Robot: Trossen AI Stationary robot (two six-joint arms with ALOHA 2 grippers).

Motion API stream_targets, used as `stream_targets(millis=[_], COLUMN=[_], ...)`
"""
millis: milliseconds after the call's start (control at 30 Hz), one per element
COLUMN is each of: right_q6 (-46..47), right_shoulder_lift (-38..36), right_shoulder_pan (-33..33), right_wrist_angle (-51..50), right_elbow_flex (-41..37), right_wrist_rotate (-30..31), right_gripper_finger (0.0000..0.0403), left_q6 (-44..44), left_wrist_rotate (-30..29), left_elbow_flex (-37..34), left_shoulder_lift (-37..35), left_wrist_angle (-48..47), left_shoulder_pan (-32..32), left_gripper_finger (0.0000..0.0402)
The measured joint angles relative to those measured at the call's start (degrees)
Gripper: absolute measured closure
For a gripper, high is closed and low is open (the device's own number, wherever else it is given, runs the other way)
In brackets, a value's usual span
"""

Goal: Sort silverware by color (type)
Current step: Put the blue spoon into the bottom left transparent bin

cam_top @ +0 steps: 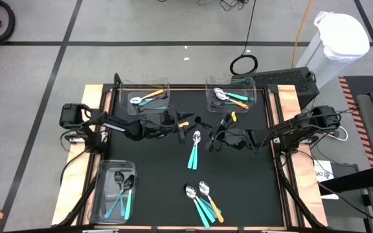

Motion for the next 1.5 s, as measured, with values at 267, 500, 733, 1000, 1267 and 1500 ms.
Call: stream_targets(millis=[267, 500, 733, 1000, 1267, 1500], right_q6=[-1.8, -3.2, -7.4, -10.4, -9.5, -7.9], right_shoulder_lift=[0.0, 0.0, 0.0, 0.0, 0.0, 0.0], right_shoulder_pan=[0.7, 0.8, 0.8, 0.7, 0.8, 0.8], right_wrist_angle=[0.0, 2.9, 4.3, 6.0, 5.6, 5.4], right_elbow_flex=[0.0, 0.0, 0.0, 0.0, 0.0, 0.0], right_wrist_rotate=[2.1, 3.2, 3.1, 3.1, 4.1, 7.5], right_gripper_finger=[0.0403, 0.0403, 0.0403, 0.0403, 0.0403, 0.0402], left_q6=[0.0, 0.0, 0.3, 1.4, 3.0, 3.0], left_wrist_rotate=[0.7, 1.7, 1.7, 1.7, 0.1, -0.7], left_elbow_flex=[0.8, 0.8, 0.8, 4.1, 5.5, 5.5], left_shoulder_lift=[0.0, 0.0, 0.1, 3.4, 4.9, 4.9], left_wrist_angle=[-0.2, -0.4, 0.4, 3.0, 1.6, -0.9], left_shoulder_pan=[0.9, 1.0, 1.1, 1.4, 1.4, 1.5], left_gripper_finger=[0.0199, 0.0221, 0.0224, 0.0224, 0.0277, 0.0392])
